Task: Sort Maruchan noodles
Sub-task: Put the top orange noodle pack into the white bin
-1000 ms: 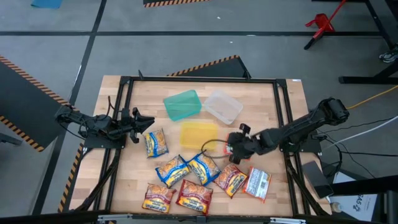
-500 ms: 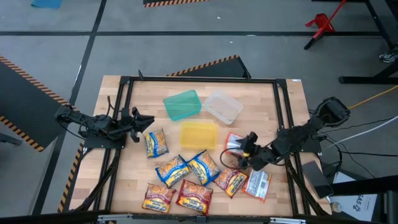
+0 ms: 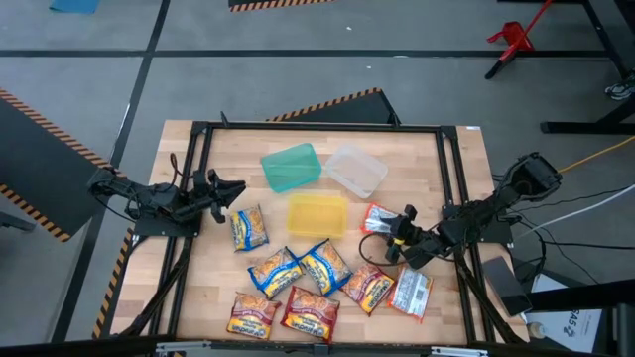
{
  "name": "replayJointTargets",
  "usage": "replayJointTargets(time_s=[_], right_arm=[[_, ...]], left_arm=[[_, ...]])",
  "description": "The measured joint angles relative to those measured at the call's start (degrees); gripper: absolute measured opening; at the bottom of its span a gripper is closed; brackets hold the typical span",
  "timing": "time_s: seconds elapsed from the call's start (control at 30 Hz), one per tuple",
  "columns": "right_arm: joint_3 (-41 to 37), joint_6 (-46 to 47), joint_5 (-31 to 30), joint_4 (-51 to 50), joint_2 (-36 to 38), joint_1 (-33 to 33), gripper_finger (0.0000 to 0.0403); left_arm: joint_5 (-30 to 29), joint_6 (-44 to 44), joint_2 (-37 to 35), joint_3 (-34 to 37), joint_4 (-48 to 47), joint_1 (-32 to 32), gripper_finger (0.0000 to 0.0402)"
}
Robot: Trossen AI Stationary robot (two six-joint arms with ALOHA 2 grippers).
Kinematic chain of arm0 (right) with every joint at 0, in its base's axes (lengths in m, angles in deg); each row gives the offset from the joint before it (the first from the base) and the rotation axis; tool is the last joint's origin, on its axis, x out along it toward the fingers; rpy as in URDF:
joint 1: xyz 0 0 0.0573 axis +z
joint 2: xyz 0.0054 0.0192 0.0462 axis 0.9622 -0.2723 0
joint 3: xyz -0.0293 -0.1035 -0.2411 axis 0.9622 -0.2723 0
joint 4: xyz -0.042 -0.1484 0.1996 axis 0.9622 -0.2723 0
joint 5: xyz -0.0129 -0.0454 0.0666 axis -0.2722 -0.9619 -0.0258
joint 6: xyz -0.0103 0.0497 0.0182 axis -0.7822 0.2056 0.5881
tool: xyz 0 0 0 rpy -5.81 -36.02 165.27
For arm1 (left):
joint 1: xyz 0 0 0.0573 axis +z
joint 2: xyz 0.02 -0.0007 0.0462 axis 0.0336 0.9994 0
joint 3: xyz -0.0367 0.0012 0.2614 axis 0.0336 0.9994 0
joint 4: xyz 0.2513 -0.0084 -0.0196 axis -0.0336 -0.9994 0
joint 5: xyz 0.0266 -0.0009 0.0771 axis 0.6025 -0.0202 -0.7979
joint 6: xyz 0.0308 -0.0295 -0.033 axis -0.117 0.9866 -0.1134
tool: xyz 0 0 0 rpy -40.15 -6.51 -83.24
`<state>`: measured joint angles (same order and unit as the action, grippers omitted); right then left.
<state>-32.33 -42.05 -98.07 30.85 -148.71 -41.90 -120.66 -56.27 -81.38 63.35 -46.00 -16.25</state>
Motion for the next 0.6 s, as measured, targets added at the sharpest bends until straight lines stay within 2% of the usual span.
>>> replayJointTargets(time_s=[0.13, 0.37, 0.6], right_arm=[[-0.02, 1.39, -0.65, -0.18, -0.03, 0.0, 0.0134], [-0.02, 6.39, -1.88, -0.21, -0.2, -0.02, 0.0127], [0.7, 6.85, -2.09, -0.91, -0.37, -0.09, 0.011]], left_arm=[[0.02, 0.09, 0.01, 0.01, 0.06, 0.0, 0.0082], [0.18, 0.45, 0.0, 0.01, 0.09, 0.0, 0.0082], [0.23, 0.47, 0.01, 0.0, 0.11, 0.0, 0.0082]])
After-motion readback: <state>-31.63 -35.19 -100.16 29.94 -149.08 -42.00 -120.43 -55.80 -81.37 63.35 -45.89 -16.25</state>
